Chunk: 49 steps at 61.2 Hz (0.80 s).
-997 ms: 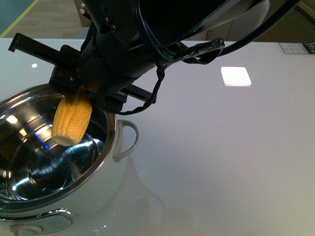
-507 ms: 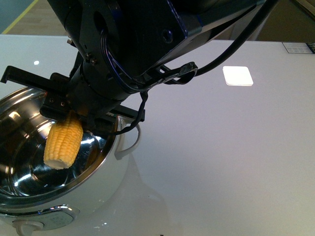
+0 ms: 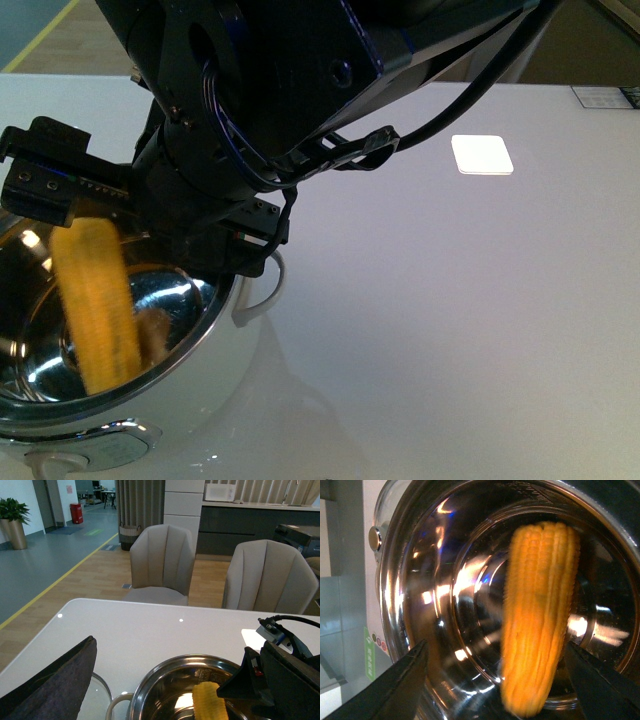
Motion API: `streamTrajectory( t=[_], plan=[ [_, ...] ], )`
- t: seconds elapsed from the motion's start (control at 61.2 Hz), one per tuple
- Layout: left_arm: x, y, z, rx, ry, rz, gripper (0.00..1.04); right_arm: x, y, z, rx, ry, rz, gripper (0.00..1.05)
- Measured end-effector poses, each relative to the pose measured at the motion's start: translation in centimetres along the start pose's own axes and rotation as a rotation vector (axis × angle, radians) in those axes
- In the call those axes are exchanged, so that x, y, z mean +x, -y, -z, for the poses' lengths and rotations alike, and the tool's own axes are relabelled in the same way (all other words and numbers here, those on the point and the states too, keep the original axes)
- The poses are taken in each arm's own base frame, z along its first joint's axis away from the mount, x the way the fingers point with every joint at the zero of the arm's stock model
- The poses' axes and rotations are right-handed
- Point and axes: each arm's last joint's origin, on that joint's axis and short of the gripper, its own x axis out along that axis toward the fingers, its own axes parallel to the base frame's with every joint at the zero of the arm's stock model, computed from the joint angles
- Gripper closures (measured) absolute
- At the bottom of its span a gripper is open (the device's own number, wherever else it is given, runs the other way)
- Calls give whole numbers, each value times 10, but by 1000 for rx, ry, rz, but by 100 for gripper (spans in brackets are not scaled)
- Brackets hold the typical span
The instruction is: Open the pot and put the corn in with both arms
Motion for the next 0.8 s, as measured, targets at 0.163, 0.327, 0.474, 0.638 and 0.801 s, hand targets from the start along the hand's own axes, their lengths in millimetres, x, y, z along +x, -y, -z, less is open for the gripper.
streamTrajectory(
  t=[0.163,0.327,0.474,0.638,0.801],
  plan=[
    [0,0,0,0,0,0,7,-24,11,-9,38,80,14,9],
    [0,0,0,0,0,0,7,-74,29,-32,102,247,-11,9],
    [0,0,0,0,0,0,7,-135,61,-41,150,442,64,9],
    [0,0,0,0,0,0,7,-200,103,-22,124,577,222,9],
    [0,0,0,0,0,0,7,-256,131,16,96,641,351,9]
  ],
)
